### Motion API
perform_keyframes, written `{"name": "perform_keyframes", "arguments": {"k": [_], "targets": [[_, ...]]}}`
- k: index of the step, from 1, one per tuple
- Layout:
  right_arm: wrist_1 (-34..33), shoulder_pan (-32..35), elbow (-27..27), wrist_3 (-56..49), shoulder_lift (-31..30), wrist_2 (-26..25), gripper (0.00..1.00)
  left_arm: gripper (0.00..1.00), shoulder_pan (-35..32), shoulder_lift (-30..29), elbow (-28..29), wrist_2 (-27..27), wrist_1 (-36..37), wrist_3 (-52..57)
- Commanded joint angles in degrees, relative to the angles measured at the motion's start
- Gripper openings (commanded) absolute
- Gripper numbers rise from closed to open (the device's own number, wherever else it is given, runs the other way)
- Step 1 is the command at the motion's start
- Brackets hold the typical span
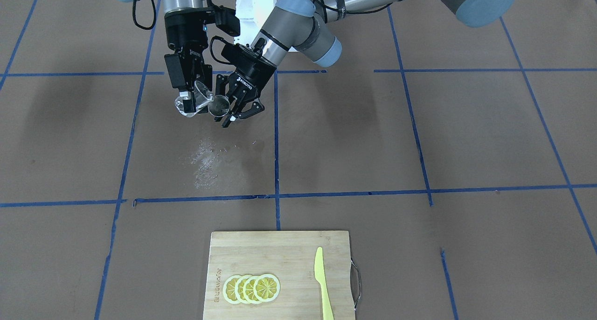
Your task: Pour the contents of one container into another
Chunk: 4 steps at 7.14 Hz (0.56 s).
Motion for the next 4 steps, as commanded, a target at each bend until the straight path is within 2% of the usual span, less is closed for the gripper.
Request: {"name": "perform_keyframes", "arguments": {"k": [1,4], "targets": [[-0.01,-0.16,0.15,-1.5,0.1,-1.06,0.0,0.0,0.0,0.0,0.0,0.0,0.07,0.0],[-1.32,-0.16,0.15,-1.86,1.5,-1.68,0.0,0.0,0.0,0.0,0.0,0.0,0.07,0.09]]}}
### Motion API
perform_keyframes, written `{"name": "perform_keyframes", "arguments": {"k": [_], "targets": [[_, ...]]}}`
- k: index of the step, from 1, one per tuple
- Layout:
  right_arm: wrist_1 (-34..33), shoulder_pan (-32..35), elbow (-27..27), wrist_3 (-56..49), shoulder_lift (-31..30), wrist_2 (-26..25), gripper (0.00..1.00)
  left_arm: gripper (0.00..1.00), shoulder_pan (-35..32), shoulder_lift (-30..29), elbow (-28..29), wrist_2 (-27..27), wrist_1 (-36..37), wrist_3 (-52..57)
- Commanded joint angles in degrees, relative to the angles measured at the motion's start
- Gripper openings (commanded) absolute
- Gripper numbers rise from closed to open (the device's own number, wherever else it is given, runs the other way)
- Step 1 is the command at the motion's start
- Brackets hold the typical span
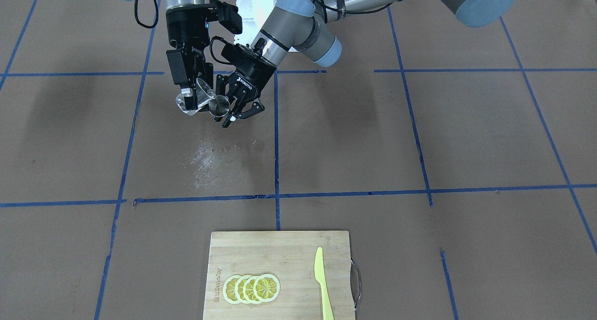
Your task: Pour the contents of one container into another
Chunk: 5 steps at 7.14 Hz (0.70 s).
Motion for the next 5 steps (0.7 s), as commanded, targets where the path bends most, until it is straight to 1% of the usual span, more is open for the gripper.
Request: {"name": "perform_keyframes", "arguments": {"k": [1,5], "targets": [[-3.32,-0.24,0.01,-0.32,1.52,-1.43,0.0,0.0,0.0,0.0,0.0,0.0,-0.09,0.07],[-3.7,-0.5,-0.17,-2.16,1.44,-2.49,0.0,0.0,0.0,0.0,0.0,0.0,-0.09,0.15]]}}
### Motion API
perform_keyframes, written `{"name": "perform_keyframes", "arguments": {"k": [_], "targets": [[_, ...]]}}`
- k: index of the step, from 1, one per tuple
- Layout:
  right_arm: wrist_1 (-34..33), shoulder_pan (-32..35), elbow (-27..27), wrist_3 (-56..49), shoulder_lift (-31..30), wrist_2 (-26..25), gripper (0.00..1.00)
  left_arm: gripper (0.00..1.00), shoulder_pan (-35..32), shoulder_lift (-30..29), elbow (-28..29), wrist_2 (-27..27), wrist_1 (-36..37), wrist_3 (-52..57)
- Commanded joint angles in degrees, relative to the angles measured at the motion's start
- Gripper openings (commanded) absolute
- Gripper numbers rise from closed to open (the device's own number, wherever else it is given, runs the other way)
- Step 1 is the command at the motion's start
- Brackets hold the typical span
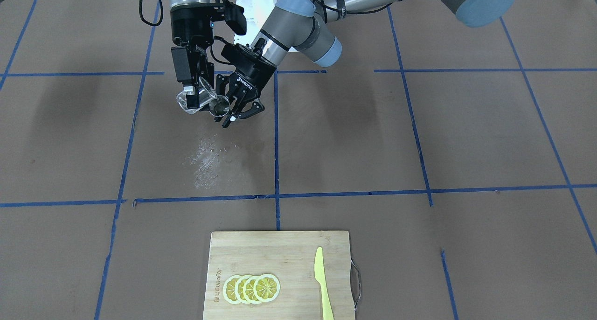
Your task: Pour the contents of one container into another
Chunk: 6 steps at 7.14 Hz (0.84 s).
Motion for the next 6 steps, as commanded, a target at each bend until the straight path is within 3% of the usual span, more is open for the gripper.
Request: {"name": "perform_keyframes", "arguments": {"k": [1,6], "targets": [[-0.11,-0.07,-0.07,-1.07,-0.01,-0.35,0.0,0.0,-0.09,0.0,0.0,0.0,0.05,0.15],[0.59,-0.25,0.28,6.63,0.43,-0.18,0.0,0.0,-0.09,0.0,0.0,-0.09,-0.91,0.15]]}}
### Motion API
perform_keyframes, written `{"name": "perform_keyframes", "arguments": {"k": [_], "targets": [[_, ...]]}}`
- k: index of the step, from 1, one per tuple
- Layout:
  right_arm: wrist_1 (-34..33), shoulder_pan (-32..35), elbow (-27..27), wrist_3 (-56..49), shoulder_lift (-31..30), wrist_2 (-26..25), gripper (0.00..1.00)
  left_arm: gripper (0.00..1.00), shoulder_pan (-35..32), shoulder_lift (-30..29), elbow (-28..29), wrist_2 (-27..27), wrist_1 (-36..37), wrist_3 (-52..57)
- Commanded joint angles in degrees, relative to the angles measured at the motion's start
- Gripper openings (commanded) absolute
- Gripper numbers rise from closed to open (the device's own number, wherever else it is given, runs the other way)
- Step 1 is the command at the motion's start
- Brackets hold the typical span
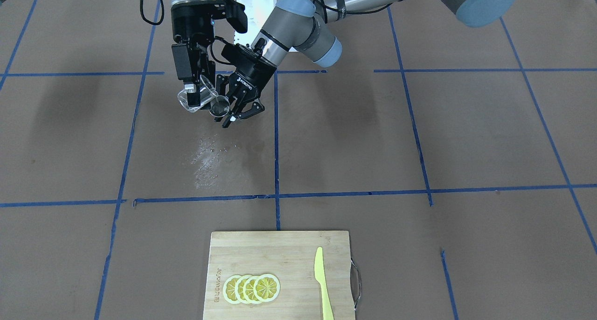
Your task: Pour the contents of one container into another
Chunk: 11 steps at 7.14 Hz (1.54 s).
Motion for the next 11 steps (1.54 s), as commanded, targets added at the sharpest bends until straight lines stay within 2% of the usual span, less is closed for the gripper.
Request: {"name": "perform_keyframes", "arguments": {"k": [1,4,6,9,11], "targets": [[0.07,0.0,-0.02,4.11,0.05,0.14,0.0,0.0,0.0,0.0,0.0,-0.01,-0.64,0.0],[0.07,0.35,-0.02,9.73,0.05,0.22,0.0,0.0,-0.44,0.09,-0.09,-0.1,-0.81,0.0],[0.16,0.88,0.07,13.22,-0.21,0.14,0.0,0.0,-1.75,0.17,-0.09,-2.11,-2.13,0.0],[0.16,3.77,1.47,16.94,-1.53,0.22,0.0,0.0,-2.64,0.53,-0.53,-2.12,-2.22,0.0],[0.07,4.92,1.39,29.09,-2.93,0.31,0.0,0.0,-2.9,1.4,-0.61,-2.21,-4.05,-0.09]]}}
